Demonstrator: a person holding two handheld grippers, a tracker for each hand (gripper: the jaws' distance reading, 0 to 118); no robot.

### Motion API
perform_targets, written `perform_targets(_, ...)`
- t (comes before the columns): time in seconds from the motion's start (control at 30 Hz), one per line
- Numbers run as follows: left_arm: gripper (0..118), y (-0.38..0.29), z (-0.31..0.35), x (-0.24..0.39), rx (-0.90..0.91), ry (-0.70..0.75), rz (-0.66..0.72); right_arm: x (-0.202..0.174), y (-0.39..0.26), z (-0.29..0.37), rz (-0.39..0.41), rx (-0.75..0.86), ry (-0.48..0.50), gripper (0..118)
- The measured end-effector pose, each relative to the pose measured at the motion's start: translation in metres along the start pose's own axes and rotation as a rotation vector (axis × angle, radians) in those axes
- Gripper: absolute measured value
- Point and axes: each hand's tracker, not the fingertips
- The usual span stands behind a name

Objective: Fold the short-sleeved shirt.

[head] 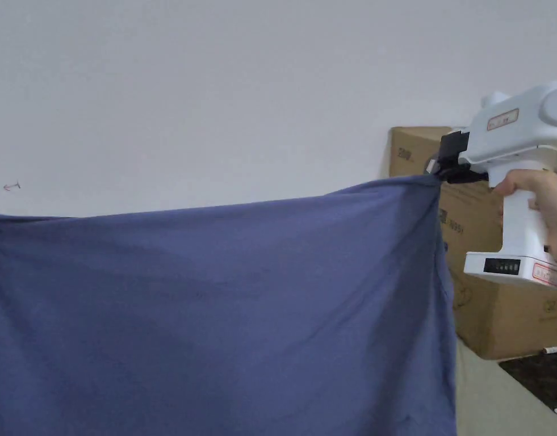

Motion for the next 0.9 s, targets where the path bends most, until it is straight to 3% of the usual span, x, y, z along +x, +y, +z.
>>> perform_targets(0.27, 1, 0.112, -0.08, -0.01, 0.094, 0.014, -0.038, -0.042, 0.086, -0.034, -0.001, 0.106, 0.01, 4)
perform_targets(0.5, 1, 0.146, -0.122, -0.014, 0.179, 0.055, -0.066, -0.058, 0.113, -0.051, 0.038, 0.171, -0.002, 4)
perform_targets(0.7, 1, 0.093, -0.17, -0.016, 0.125, 0.073, -0.07, -0.043, 0.065, -0.094, 0.069, 0.077, -0.043, 4)
perform_targets(0.9, 1, -0.027, -0.25, -0.001, -0.111, 0.071, -0.059, 0.011, -0.029, -0.18, -0.031, -0.13, -0.09, 4)
